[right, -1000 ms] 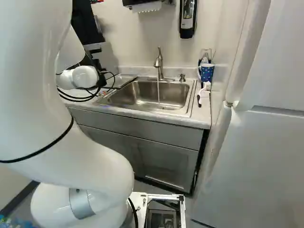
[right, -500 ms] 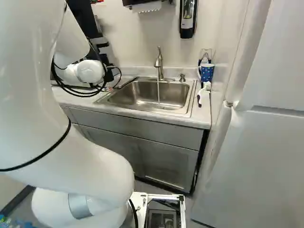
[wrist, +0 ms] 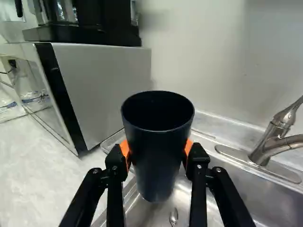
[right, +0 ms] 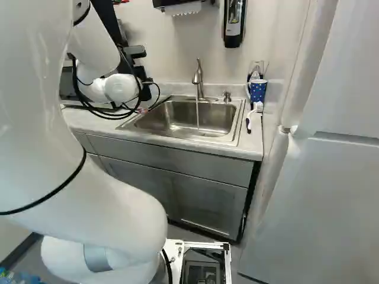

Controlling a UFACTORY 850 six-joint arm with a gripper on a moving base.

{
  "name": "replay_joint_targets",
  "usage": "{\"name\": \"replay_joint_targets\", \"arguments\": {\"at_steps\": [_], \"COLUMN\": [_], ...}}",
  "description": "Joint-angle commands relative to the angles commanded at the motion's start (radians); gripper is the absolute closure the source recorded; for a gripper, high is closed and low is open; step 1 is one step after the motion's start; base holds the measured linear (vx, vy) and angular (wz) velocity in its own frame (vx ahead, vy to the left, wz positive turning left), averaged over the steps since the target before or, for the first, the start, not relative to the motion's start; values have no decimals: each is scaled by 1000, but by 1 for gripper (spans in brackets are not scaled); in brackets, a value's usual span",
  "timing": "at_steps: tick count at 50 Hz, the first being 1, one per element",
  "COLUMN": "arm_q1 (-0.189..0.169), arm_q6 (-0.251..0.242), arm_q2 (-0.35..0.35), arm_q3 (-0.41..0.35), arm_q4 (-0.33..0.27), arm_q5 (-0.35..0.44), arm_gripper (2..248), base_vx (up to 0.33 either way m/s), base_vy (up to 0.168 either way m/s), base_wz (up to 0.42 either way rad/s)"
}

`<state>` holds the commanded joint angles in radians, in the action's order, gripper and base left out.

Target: Rinse the cup and place it in the tray

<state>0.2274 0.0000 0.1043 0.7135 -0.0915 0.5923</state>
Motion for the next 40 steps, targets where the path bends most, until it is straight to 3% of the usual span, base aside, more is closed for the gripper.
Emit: {"name": "replay_joint_targets", "arguments": {"at_steps": [17, 40], "arm_q1": [-55, -126], "arm_q6": [0, 0], "arm_q2": [-26, -44], "arm_q3": [-8, -42], "arm_q4": [0, 0], "arm_q5": [4, 72], "arm_gripper": [126, 126], "base_vx": [0, 0], "base_vy": [0, 0], "base_wz": [0, 0]}}
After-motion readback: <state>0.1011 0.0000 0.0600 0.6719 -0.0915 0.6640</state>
